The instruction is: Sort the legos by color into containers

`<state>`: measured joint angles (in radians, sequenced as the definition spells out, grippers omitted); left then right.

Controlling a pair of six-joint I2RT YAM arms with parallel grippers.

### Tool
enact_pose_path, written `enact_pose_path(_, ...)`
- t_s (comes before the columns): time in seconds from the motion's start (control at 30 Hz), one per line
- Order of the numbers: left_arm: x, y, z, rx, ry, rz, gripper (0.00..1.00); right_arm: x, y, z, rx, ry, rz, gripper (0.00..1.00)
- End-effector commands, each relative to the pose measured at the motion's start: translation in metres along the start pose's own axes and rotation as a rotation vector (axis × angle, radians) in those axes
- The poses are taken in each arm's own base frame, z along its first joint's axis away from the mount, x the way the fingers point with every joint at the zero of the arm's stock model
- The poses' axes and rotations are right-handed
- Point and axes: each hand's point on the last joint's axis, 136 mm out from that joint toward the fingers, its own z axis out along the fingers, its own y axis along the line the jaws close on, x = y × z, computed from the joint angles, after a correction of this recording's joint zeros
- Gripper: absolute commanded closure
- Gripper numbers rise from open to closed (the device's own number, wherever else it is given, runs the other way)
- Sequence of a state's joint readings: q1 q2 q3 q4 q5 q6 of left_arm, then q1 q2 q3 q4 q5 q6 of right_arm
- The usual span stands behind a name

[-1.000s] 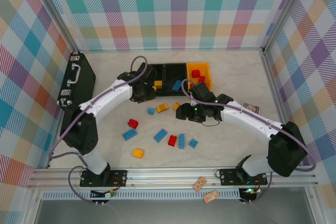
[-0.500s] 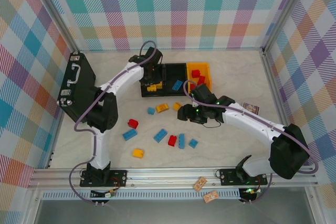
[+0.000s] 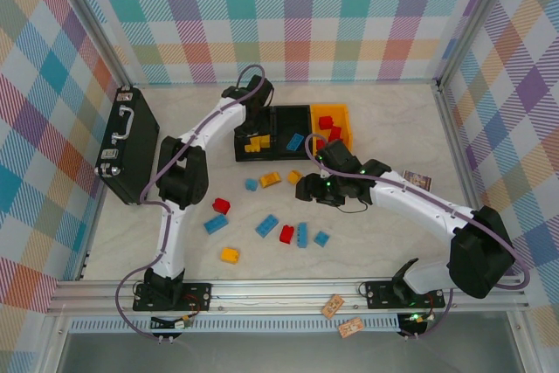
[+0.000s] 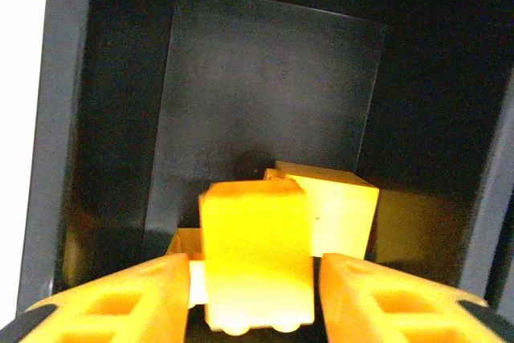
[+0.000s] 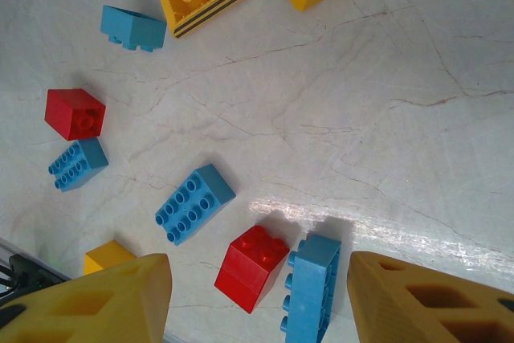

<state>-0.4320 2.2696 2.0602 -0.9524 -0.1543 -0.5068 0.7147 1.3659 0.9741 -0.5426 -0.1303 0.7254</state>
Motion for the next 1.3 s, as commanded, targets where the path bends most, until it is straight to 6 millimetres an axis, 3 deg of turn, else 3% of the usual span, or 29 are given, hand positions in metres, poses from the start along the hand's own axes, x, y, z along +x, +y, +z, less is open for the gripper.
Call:
enact_pose_path(0.0, -0.005, 0.011, -0.006, -0.035, 0.000, -0.011, 0.49, 0.000, 0.002, -0.003, 0.005, -0.006, -0.001, 0.41)
enact_pose_path(0.13, -0.006, 0.010, -0.013, -0.025, -0.007, -0.012, 0.48, -0.001, 0.002, -0.003, 0.007, -0.006, -0.002, 0.40)
enact_pose_path(0.3, -0.008, 0.006, -0.036, 0.028, -0.038, -0.018, 0.47, -0.002, 0.000, -0.003, 0.017, -0.014, -0.007, 0.40)
enact_pose_path(0.5, 0.005, -0.007, -0.065, 0.141, -0.046, 0.009, 0.46, -0.005, -0.004, -0.006, 0.046, -0.027, -0.007, 0.39)
enact_pose_path(0.87, 0.079, -0.056, -0.094, 0.441, -0.021, 0.280, 0.41, -0.007, -0.025, -0.029, 0.026, -0.052, 0.064, 0.36)
enact_pose_path(1.0, 0.106, -0.070, -0.090, 0.494, -0.001, 0.371, 0.37, -0.004, -0.037, -0.037, 0.021, -0.064, 0.107, 0.35)
enact_pose_path(1.27, 0.142, -0.096, -0.074, 0.482, 0.001, 0.561, 0.30, 0.011, -0.064, -0.045, 0.042, -0.088, 0.194, 0.34)
